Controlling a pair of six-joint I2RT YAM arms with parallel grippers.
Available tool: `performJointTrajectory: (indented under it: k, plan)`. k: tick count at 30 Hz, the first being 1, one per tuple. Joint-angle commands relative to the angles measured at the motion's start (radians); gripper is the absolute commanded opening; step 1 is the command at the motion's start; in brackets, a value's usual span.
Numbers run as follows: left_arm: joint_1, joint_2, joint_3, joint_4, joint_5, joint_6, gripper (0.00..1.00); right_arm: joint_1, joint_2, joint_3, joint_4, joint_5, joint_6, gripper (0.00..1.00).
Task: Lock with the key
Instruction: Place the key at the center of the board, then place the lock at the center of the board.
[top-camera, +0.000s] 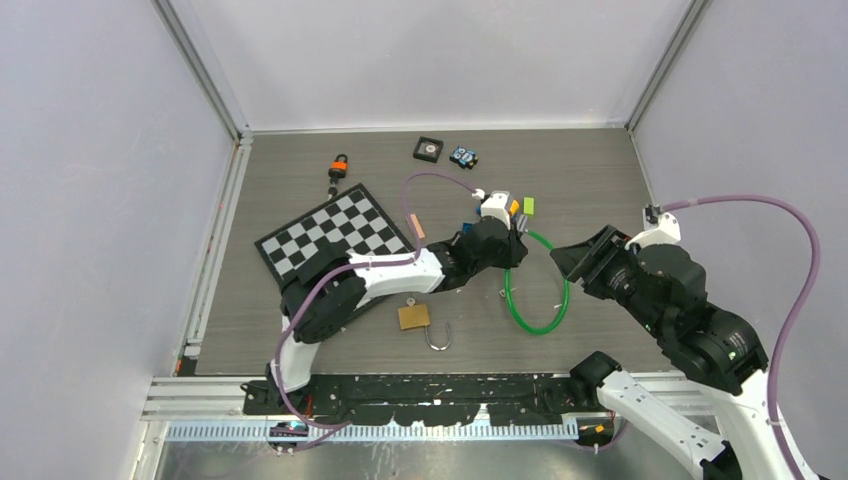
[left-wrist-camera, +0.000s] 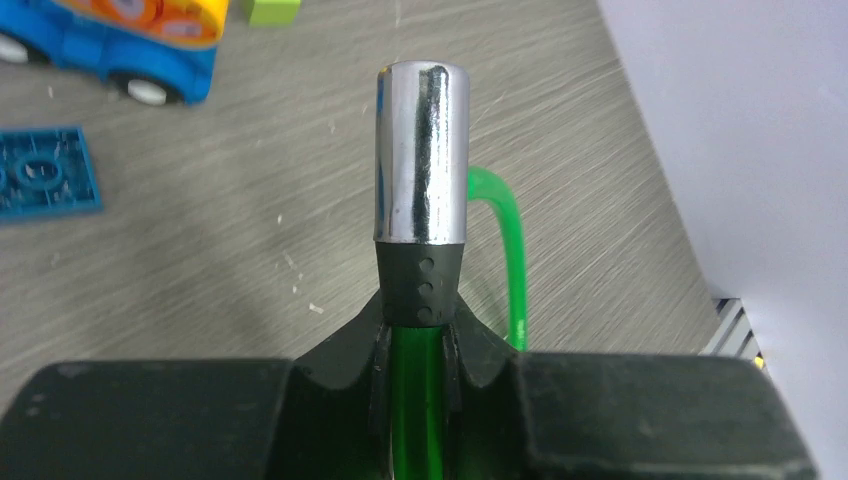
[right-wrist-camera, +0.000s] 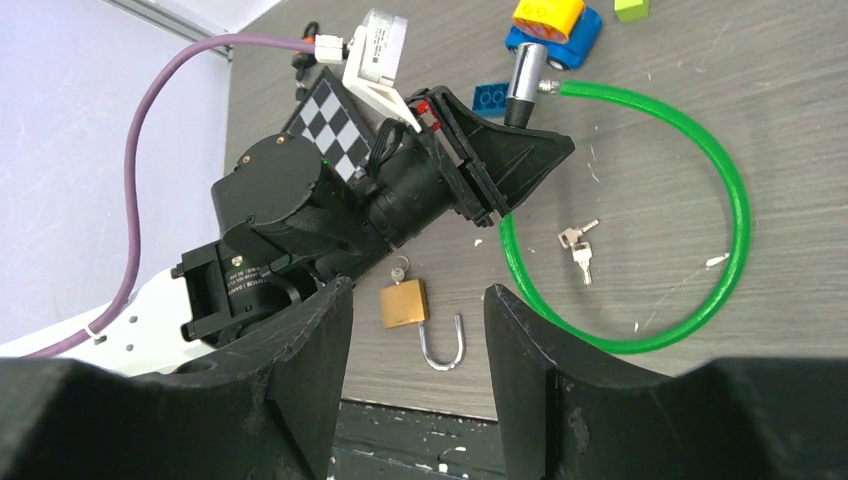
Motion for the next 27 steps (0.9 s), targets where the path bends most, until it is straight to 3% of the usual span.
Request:
performJointTrajectory:
  k: [1, 4, 9, 13, 23, 27]
  plan:
    - [-0.003, -0.001, 0.045, -0.012, -0.052, -0.067, 0.06, -0.002, 0.013, -0.025, 0.002, -0.012, 0.042, 0.56]
    - [-0.003, 0.003, 0.022, -0.040, -0.072, -0.088, 0.14, -0.002, 0.011, -0.040, 0.011, -0.011, 0.052, 0.56]
    - [-0.005, 0.015, 0.011, -0.076, -0.068, -0.135, 0.48, -0.002, 0.031, -0.046, 0.030, -0.022, 0.058, 0.55]
    - [-0.005, 0.005, -0.026, -0.060, -0.071, -0.157, 0.65, -0.002, 0.048, -0.047, 0.029, -0.035, 0.078, 0.55]
    - [-0.003, -0.058, -0.042, -0.166, -0.115, -0.109, 0.80, -0.002, 0.027, -0.096, 0.035, -0.015, 0.110, 0.54]
    - [-0.003, -0.086, -0.048, -0.222, -0.132, -0.101, 0.93, -0.002, 0.043, -0.088, 0.018, -0.001, 0.103, 0.54]
